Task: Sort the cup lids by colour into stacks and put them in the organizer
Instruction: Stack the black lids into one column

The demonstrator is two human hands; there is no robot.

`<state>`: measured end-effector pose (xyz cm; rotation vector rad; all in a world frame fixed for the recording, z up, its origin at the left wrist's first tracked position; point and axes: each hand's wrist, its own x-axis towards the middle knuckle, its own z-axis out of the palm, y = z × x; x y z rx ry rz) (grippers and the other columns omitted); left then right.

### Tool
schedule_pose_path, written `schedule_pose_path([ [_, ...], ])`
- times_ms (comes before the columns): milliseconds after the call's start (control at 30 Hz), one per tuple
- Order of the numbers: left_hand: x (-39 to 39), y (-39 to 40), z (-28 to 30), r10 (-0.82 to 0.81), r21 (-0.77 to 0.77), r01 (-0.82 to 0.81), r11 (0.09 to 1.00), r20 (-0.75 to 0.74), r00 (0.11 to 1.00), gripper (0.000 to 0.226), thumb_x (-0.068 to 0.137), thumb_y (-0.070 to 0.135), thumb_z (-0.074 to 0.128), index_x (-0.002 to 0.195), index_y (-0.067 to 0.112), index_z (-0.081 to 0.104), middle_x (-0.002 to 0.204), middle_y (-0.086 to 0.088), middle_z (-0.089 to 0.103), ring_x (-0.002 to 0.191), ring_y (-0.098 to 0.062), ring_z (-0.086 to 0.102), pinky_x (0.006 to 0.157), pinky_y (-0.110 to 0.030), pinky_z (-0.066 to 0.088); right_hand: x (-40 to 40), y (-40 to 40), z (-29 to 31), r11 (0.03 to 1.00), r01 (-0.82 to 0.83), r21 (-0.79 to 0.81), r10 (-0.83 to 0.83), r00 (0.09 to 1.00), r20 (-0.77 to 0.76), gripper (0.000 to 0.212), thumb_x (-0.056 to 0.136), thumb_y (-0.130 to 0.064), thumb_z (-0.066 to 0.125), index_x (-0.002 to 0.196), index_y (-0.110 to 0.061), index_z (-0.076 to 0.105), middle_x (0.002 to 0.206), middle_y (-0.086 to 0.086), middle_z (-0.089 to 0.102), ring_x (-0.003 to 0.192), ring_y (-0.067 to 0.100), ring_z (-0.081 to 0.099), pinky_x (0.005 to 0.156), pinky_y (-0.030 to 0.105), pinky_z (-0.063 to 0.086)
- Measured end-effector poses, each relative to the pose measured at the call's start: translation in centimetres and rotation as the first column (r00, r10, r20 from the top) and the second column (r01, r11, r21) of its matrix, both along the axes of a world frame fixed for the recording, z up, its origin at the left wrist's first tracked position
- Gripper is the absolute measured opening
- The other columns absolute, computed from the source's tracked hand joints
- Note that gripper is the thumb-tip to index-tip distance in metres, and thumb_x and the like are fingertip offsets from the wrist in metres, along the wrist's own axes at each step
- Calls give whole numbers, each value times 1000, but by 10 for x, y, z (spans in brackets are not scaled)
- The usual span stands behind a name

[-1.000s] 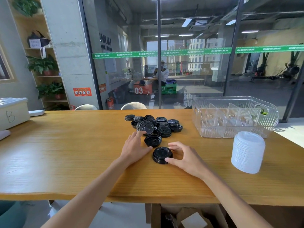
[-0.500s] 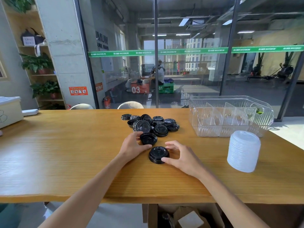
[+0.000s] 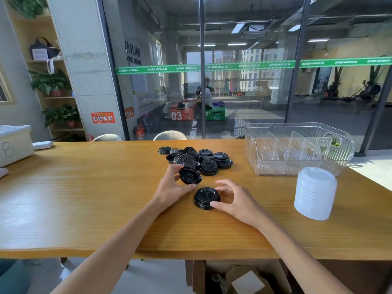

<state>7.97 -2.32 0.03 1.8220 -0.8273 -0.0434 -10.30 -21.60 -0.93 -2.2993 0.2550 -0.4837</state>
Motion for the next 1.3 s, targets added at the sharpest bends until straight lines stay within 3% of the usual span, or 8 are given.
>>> schedule_pose_path([
  [100,-3,4,-1,-26,-45,28,999,54,998,79,79,31,97,145,35,53,140,13,63,129,-6,63,114,-34,52,0,0,0,1000,0,-1,0,1000,0,75,84,-54,86,147,-38,50,139,-20,66,136,1,53,111,30,37],
  [267,-14,12,2,-99,-72,105,992,73,992,80,86,30,92,153,47,51,144,10,49,133,-11,61,102,-17,52,0,0,0,1000,-1,7,1,1000,0,76,84,-52,87,148,-37,50,139,-19,67,133,-1,53,111,29,38],
  [433,-28,19,9,-171,16,171,985,170,970,83,90,28,89,157,49,46,144,13,51,131,-2,57,113,-28,45,0,1,1,1000,-8,19,8,1000,4,76,84,-48,89,148,-35,50,136,-19,68,130,-2,55,108,25,38],
  [533,-32,19,12,-208,60,200,978,176,962,81,88,24,91,154,42,49,147,14,57,133,-6,58,115,-41,47,0,2,1,1000,-8,21,8,1000,5,77,84,-48,89,149,-35,50,136,-20,68,132,-1,56,107,25,38],
  [733,-36,14,16,-310,163,285,945,161,937,73,88,18,89,149,30,52,148,17,61,140,-6,55,120,-51,41,-1,2,1,999,-15,45,14,1000,9,79,83,-44,90,150,-35,48,135,-16,69,134,4,57,114,33,42],
  [933,-40,6,12,-368,199,345,917,91,925,63,92,4,80,147,25,57,150,10,62,145,-7,52,128,-50,33,-3,1,1,999,-32,20,31,999,36,79,83,-49,89,150,-45,47,146,-9,64,140,5,53,113,34,42],
  [1133,-46,5,8,-352,135,353,926,-31,935,59,92,36,86,141,31,55,149,12,59,142,-9,56,124,-48,43,-3,0,2,999,-47,-11,47,998,33,65,83,-49,87,141,-45,59,135,-14,69,134,1,58,118,44,46],
  [1300,-41,8,7,-337,136,336,932,-19,941,56,94,33,84,142,28,55,144,9,64,137,-3,59,124,-39,44,-3,1,1,999,-46,-16,47,999,22,67,81,-57,86,141,-46,59,132,-22,66,133,-2,56,117,39,45],
])
